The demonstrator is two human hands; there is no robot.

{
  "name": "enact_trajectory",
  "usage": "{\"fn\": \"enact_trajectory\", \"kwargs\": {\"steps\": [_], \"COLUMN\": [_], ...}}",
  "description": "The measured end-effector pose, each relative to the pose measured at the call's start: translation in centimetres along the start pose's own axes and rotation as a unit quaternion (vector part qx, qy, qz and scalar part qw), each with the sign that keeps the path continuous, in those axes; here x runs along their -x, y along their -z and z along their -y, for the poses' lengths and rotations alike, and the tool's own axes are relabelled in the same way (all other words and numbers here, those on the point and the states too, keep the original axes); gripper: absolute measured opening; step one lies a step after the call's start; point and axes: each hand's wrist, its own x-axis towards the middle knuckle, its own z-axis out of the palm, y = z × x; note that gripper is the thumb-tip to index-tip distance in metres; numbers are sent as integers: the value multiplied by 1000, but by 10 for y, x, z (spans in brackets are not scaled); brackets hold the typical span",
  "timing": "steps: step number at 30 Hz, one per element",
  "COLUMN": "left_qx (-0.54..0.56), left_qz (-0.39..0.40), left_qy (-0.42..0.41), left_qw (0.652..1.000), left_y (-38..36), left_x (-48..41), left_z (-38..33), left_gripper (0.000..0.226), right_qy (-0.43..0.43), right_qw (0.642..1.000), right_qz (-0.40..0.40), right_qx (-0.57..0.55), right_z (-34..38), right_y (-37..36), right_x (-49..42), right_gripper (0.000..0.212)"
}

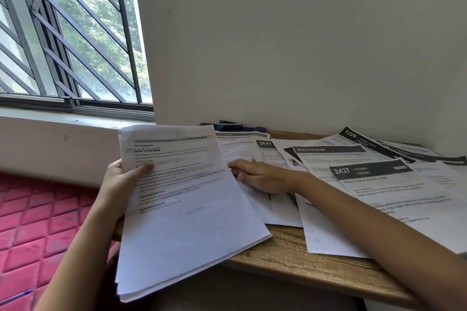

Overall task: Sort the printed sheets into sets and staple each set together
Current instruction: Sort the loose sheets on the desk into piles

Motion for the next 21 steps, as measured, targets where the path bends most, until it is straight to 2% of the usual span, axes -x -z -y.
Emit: {"fn": "enact_trajectory", "kwargs": {"steps": [3, 5, 7, 14, 17, 19, 21], "left_qx": [18, 18, 17, 24, 28, 25, 16], "left_qz": [-7, -2, 3, 7, 8, 9, 11], "left_qy": [6, 11, 14, 14, 12, 13, 15], "left_qw": [1000, 1000, 1000, 1000, 999, 1000, 1000], "left_y": [-1, -1, 0, 1, 1, 1, 2], "left_x": [0, 0, -1, 0, 0, 0, -2], "left_z": [-1, -1, -1, -1, 0, 0, 2], "left_gripper": [12, 12, 12, 12, 12, 13, 14], "right_qy": [-30, -73, -91, -32, -21, -52, -99], "right_qw": [996, 987, 983, 998, 997, 990, 977], "right_qz": [-80, -75, -51, -28, -73, -110, -104], "right_qx": [39, 124, 153, 47, -2, 70, 158], "right_z": [-4, -11, -13, -12, -13, -18, -25], "right_y": [3, 3, 1, 4, 11, 17, 22], "right_x": [1, 0, -1, 0, 2, 4, 6], "right_gripper": [45, 52, 52, 44, 40, 43, 49]}}
